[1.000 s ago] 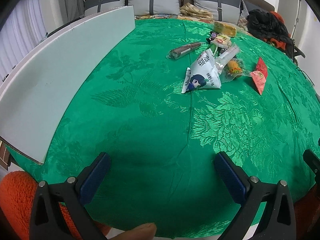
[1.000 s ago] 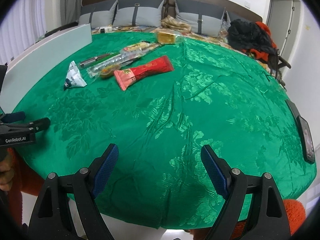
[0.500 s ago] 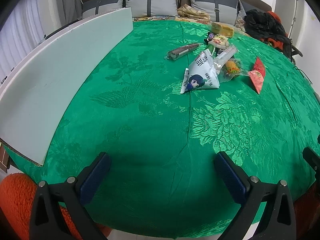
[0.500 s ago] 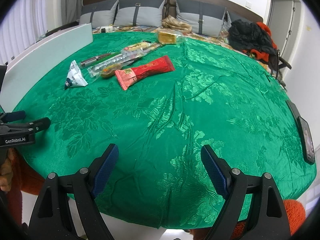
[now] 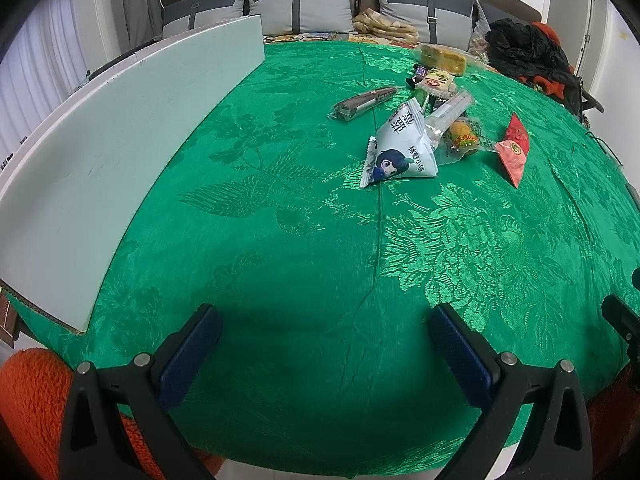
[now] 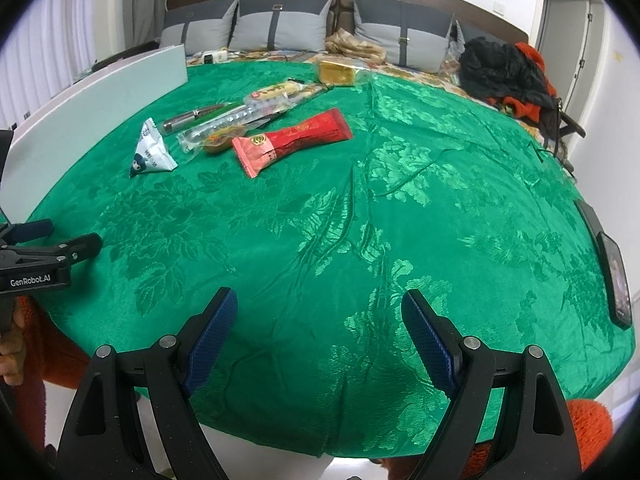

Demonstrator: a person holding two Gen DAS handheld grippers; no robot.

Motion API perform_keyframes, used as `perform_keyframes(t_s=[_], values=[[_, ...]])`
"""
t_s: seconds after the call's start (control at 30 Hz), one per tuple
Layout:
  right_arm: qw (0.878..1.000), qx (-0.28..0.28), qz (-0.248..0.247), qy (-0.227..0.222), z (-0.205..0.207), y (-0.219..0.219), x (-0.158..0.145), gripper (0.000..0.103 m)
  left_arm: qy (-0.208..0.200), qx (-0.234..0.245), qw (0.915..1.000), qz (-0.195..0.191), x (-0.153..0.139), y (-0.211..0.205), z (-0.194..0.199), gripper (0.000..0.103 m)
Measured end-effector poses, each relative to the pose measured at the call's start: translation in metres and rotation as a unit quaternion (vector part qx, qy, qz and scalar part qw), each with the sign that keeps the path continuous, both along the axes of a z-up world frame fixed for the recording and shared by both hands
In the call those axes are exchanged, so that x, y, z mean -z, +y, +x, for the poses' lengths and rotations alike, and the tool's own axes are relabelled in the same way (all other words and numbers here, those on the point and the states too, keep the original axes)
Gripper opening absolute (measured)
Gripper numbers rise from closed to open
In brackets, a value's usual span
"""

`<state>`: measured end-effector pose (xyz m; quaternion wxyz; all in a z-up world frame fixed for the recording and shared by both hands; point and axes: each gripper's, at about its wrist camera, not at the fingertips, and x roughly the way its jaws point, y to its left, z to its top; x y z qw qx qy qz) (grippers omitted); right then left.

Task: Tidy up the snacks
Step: 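Grasp the white triangular snack bag with the left gripper, then lift the white bag with the left gripper while the right gripper reaches for the red stick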

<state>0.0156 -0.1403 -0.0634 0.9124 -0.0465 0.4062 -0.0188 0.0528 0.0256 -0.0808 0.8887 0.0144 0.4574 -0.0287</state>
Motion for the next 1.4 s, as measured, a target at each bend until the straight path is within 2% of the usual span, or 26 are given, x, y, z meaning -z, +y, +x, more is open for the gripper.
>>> perform_keyframes(t_s=[0.17, 0.3, 0.37, 0.47, 0.6, 0.73, 0.8, 0.83, 0.87, 0.9, 0.97, 1.0, 1.03, 1.13, 1.23, 1.4], values=[[1.0, -0.001, -0.004, 0.004, 0.0, 0.0, 0.003, 0.087, 0.016, 0.005, 0.9998, -0.013, -0.002, 0.004, 0.004, 0.103], [1.0, 0.0, -0.001, 0.01, 0.002, 0.0, 0.006, 0.087, 0.02, -0.003, 0.9956, -0.091, -0.011, 0.021, 0.006, 0.103], [1.0, -0.001, -0.001, 0.012, 0.003, 0.0, 0.008, 0.087, 0.014, -0.005, 0.9938, -0.11, -0.017, 0.025, 0.008, 0.103], [1.0, -0.004, 0.001, 0.015, 0.004, 0.001, 0.009, 0.087, 0.007, 0.004, 0.9937, -0.111, -0.029, 0.017, 0.021, 0.103], [1.0, -0.012, 0.003, 0.02, 0.006, 0.004, 0.012, 0.087, 0.002, 0.011, 0.997, -0.077, -0.041, -0.006, 0.057, 0.103], [1.0, -0.016, 0.003, 0.019, 0.004, 0.005, 0.011, 0.087, 0.027, 0.001, 0.9966, -0.078, -0.036, -0.022, 0.095, 0.102], [1.0, -0.016, 0.006, 0.018, 0.003, 0.004, 0.01, 0.087, 0.034, 0.003, 0.9972, -0.066, -0.029, -0.03, 0.106, 0.102], [1.0, -0.016, 0.006, 0.019, 0.003, 0.003, 0.01, 0.087, 0.037, 0.006, 0.9977, -0.057, -0.025, -0.034, 0.109, 0.1], [1.0, -0.015, 0.007, 0.018, 0.003, 0.003, 0.01, 0.087, 0.041, 0.01, 0.9981, -0.045, -0.02, -0.038, 0.113, 0.093], [1.0, -0.015, 0.008, 0.019, 0.003, 0.003, 0.01, 0.087, 0.044, 0.014, 0.9981, -0.041, -0.017, -0.039, 0.115, 0.08], [1.0, -0.014, 0.011, 0.019, 0.004, 0.001, 0.01, 0.087, 0.038, 0.03, 0.9981, -0.037, -0.014, -0.04, 0.114, 0.066], [1.0, -0.013, 0.013, 0.019, 0.004, 0.001, 0.01, 0.087, 0.034, 0.046, 0.9975, -0.041, -0.015, -0.039, 0.112, 0.052], [1.0, -0.012, 0.015, 0.02, 0.005, 0.0, 0.01, 0.087, 0.031, 0.052, 0.9974, -0.038, -0.016, -0.039, 0.111, 0.049], [1.0, -0.007, 0.021, 0.021, 0.007, -0.003, 0.011, 0.087, 0.035, 0.077, 0.9953, -0.048, -0.017, -0.027, 0.104, 0.046], [0.999, -0.002, 0.03, 0.023, 0.009, -0.006, 0.011, 0.087, 0.036, 0.089, 0.9946, -0.038, -0.018, -0.008, 0.091, 0.046], [0.999, 0.003, 0.038, 0.026, 0.011, -0.007, 0.013, 0.087, 0.038, 0.094, 0.9943, -0.032, -0.017, 0.011, 0.075, 0.049]])
